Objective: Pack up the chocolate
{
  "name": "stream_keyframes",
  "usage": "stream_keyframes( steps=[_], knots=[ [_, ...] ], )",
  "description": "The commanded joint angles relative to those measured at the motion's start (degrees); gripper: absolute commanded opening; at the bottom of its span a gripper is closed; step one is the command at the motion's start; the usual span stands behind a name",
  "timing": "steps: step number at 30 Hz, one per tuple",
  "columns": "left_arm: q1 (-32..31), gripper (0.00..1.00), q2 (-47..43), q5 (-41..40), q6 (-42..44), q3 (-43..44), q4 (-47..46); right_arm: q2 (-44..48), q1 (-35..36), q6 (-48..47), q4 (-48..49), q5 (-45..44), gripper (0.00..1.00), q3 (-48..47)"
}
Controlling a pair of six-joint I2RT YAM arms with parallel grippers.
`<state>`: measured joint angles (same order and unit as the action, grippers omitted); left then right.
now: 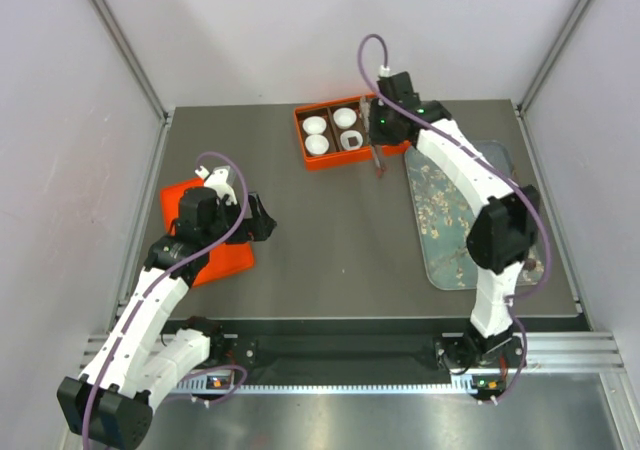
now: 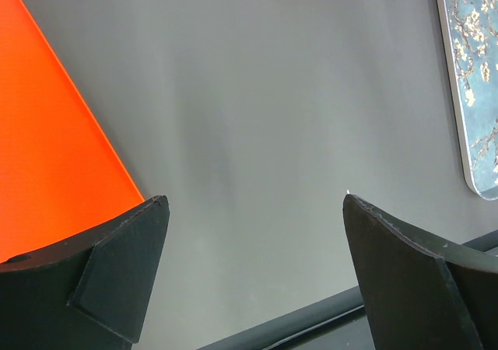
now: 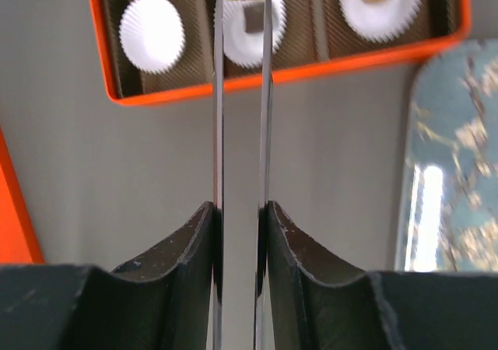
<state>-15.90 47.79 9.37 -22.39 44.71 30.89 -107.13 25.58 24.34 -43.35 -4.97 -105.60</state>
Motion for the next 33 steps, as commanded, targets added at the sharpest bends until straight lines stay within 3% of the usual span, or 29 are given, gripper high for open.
stream_keyframes(
  steps=[1,10,33],
  knots=[
    [0.0,0.98,-0.2,-0.2,0.5,-0.1,-1.7,-6.4,2.4,-3.4,3.8,-3.5,0.29,-8.9],
    [0.0,0.98,-0.1,-0.2,0.5,-0.1,-1.5,-14.4,3.4,-8.1,14.3,-3.5,0.31,-13.5],
    [0.0,0.98,0.8,-0.8,0.5,-0.1,-1.4,-23.9,3.4,-11.0,25.1,-4.6,0.36,-13.6]
  ],
)
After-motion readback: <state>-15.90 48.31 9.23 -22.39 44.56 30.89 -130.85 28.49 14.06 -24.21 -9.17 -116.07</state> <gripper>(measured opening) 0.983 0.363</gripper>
